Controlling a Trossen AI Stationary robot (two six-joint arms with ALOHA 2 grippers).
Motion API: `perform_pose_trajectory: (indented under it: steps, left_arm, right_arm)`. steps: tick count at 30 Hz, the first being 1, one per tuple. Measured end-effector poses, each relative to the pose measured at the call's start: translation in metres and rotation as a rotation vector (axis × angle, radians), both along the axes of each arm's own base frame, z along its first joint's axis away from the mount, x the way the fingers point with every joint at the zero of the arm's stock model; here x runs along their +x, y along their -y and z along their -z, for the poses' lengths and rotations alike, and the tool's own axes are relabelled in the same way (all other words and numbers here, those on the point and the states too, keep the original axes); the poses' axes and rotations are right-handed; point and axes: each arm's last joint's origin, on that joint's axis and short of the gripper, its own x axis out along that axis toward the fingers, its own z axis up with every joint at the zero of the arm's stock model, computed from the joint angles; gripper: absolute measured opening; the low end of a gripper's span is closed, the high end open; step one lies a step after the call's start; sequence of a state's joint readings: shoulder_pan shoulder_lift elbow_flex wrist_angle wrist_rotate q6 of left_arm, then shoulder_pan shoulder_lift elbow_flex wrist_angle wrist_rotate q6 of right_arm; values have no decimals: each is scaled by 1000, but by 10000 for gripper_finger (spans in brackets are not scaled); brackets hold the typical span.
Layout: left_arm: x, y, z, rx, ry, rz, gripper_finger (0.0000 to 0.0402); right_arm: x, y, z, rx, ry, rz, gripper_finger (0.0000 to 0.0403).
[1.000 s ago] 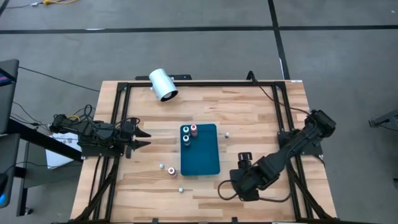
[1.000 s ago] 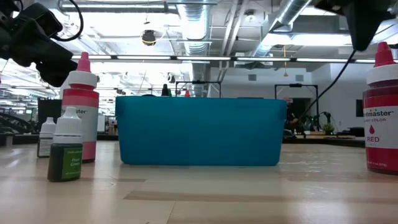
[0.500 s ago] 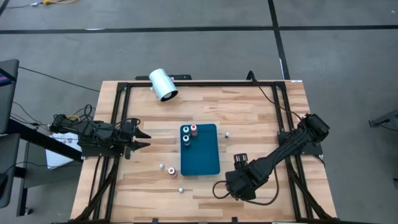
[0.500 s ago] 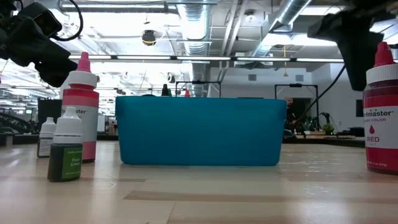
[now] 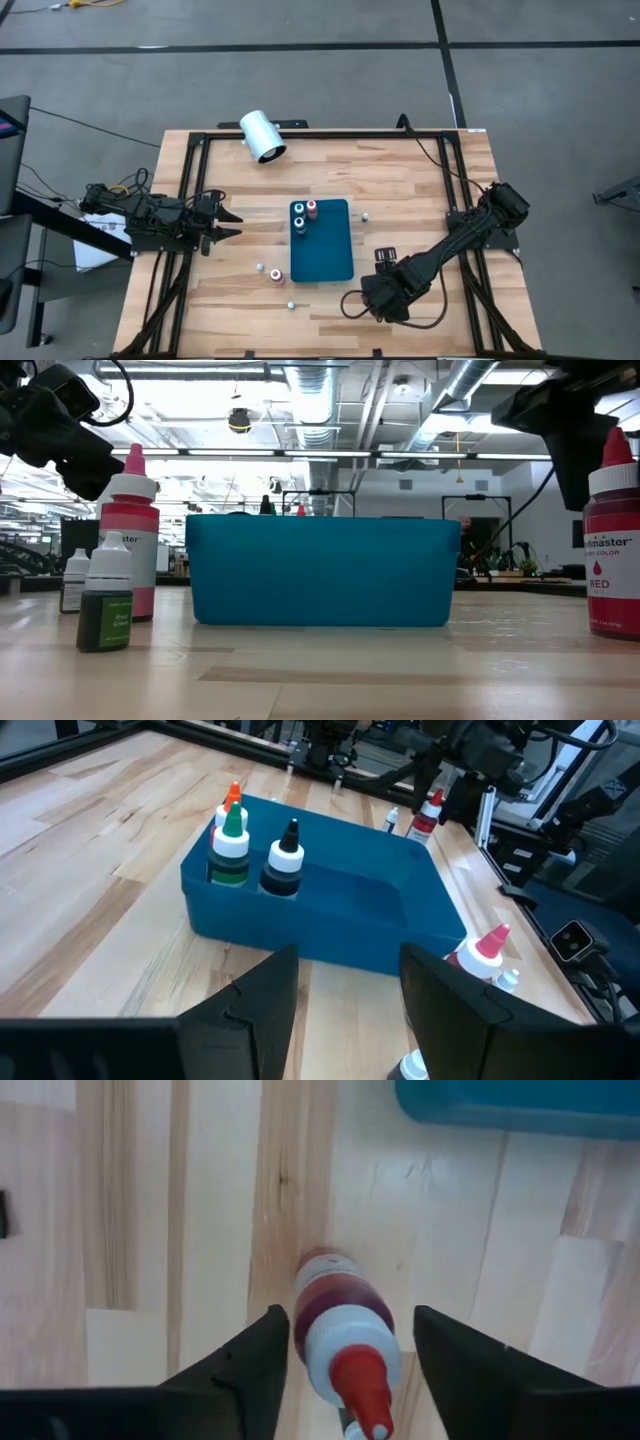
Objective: Pick & Place food coloring
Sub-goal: Put the large red food coloring bottle into the blue bin
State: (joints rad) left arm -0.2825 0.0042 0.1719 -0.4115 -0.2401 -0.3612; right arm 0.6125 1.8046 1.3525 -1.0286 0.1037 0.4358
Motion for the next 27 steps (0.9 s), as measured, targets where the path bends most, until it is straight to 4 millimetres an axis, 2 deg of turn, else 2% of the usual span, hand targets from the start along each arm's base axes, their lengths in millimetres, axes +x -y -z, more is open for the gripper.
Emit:
perform_pose_trajectory:
  steps: [8,18,22,27]
  left_arm:
    - [0,0,0,1,-1,0,167]
    - [0,0,0,2,-1,0,167]
    - [0,0,0,2,-1,0,167]
    - [0,0,0,3,-1,-1,167]
  right_arm:
    - [0,0,-1,-2,0,-16,108]
    - [3,8,-4,-22,-29,0,121]
    - [6,15,-14,-38,-51,-10,108]
    - [12,22,-38,-50,-64,-45,107]
